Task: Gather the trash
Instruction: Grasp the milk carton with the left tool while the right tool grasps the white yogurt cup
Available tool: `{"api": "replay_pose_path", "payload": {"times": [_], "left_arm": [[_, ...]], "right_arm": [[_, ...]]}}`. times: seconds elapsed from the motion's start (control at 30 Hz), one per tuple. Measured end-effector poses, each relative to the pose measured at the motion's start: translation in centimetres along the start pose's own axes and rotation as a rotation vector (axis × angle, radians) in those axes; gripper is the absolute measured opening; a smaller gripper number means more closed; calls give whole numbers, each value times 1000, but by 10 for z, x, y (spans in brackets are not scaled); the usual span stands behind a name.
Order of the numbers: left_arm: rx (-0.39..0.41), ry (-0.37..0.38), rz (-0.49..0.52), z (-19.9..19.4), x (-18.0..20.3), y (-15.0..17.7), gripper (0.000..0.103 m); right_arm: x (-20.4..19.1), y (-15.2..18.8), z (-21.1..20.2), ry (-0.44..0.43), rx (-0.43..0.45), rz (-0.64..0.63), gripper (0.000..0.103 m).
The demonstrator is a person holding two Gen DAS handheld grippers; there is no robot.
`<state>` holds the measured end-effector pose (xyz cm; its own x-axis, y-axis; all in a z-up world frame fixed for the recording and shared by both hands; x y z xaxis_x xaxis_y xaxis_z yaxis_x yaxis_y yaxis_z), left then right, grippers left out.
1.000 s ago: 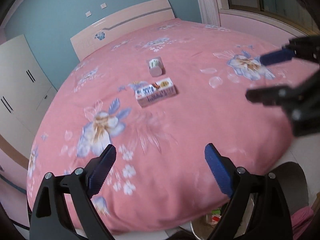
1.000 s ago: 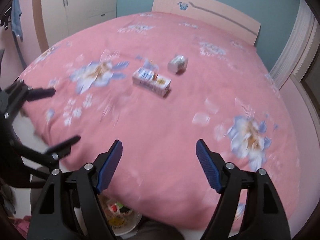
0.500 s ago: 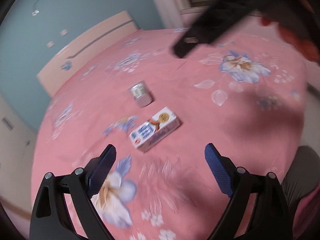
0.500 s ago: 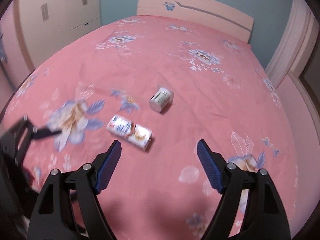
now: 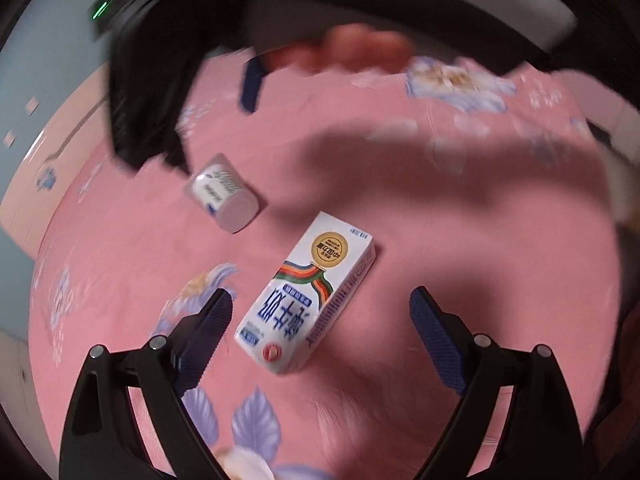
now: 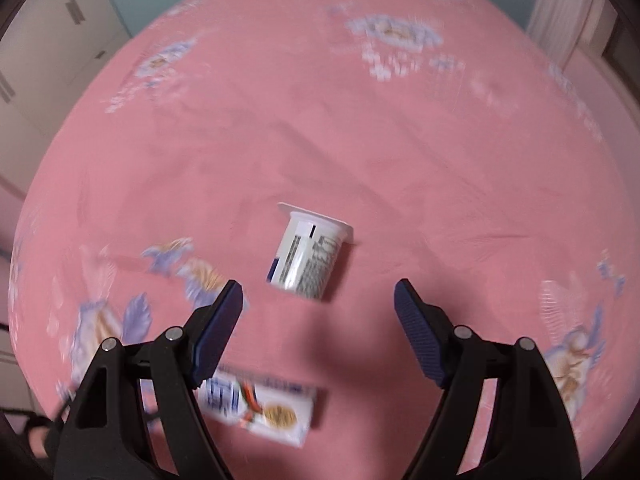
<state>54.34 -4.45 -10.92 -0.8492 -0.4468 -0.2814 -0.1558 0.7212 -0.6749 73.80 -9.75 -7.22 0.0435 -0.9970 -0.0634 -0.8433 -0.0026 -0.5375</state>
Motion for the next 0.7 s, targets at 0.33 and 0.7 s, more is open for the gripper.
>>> {"api": "replay_pose_path", "payload": {"times": [0.33,0.7], "left_arm": [[-63,100,81,65,2,15,92],[-112,79,-137,67,7,16,65]], "right_arm": [[-8,2,85,-48,-141,98,77],[-7,16,96,-46,-146,14,54]]}}
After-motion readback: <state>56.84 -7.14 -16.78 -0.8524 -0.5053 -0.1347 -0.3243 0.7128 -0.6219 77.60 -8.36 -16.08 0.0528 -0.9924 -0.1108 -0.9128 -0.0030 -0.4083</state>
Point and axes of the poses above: each gripper's, at about its wrist camera, not at the fingertips, and z roughly the way its jaws point, x to its right, y to its underside, the point moved 6 cm from there along z, roughly the way its jaws point, and after that the axes turned 12 degrees about x, right-handed, at the moved point
